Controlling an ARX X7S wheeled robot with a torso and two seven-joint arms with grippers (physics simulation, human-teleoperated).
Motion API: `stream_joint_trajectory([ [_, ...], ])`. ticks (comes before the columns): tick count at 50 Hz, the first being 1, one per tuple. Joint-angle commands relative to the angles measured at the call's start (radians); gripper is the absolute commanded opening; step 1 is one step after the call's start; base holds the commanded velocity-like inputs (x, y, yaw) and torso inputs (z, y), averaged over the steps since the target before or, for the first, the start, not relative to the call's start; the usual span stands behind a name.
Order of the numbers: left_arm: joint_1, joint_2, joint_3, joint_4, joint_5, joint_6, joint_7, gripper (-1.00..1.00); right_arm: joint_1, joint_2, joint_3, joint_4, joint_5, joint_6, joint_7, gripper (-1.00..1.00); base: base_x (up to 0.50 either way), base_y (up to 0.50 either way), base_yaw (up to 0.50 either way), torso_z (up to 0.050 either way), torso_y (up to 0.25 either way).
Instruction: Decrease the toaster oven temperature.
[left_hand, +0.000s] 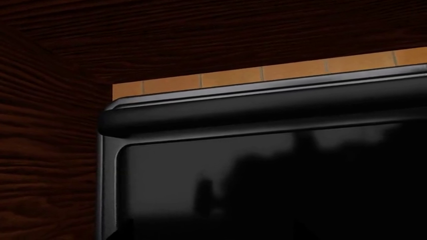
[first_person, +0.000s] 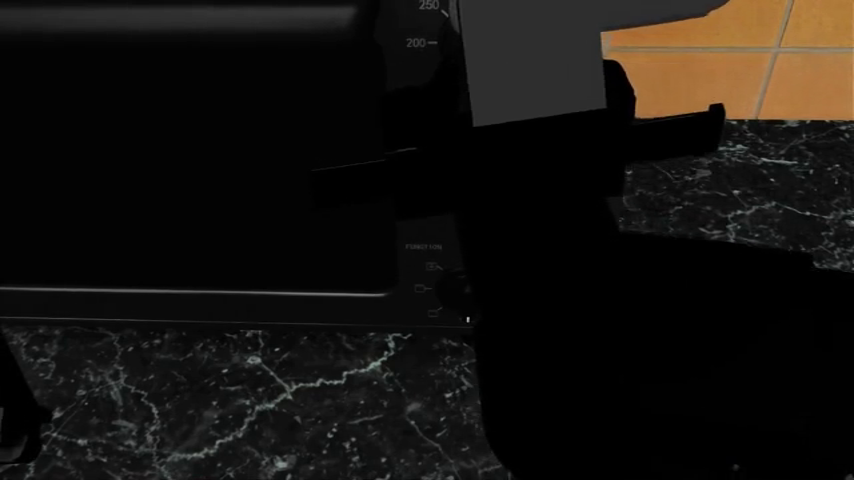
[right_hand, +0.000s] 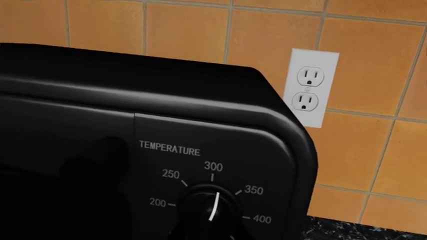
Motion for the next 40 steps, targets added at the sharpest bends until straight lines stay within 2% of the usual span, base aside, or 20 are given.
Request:
stream_joint_trajectory([
  [1,0.002,-0.003,0.009,-0.004,-0.001,0.007,-0.002,1.00,0.061,0.010,-0.029,0.064,0.008,0.065,-0.026,-1.00,0.02,0.00,0.01,0.000,0.000],
  [40,0.005,-0.009,0.021,-0.023,-0.005,0.029,-0.012,1.00,0.226,0.000,-0.158,0.058,0.033,0.314,-0.014,-1.00,0.00,0.00,0.00,0.000,0.000],
])
